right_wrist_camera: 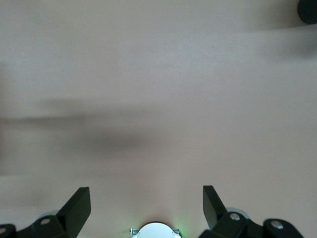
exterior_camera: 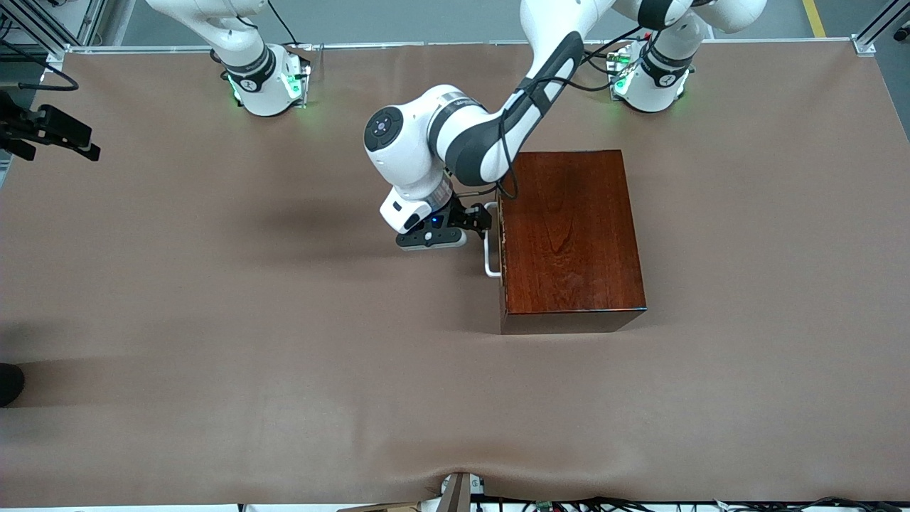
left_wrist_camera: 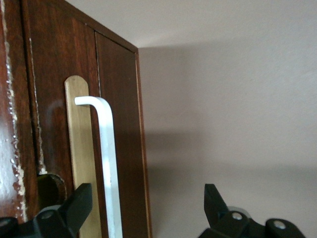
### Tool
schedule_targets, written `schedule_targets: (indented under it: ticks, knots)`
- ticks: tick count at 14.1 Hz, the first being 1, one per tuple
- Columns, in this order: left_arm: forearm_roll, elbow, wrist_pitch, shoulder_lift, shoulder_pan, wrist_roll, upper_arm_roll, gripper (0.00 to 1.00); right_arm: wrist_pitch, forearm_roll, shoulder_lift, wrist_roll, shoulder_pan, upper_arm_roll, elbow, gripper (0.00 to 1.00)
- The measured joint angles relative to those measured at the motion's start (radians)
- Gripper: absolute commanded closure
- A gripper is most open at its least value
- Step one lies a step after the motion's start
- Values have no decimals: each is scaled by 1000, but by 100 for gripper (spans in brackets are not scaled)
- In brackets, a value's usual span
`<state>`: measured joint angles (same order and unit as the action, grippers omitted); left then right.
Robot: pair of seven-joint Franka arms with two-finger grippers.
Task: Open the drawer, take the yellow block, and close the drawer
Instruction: 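Lower the left gripper and hook the white drawer handle, then pull the drawer handle outward with the left gripper to open the drawer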
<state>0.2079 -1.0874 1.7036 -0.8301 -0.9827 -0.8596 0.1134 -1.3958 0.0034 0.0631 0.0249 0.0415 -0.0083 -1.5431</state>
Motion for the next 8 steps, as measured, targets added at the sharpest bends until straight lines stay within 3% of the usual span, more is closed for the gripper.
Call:
schedule_targets:
  ticks: [8]
  knots:
    - [10, 0, -37, -32, -12, 15, 0, 0, 0, 0, 0, 0, 0, 3, 0, 0]
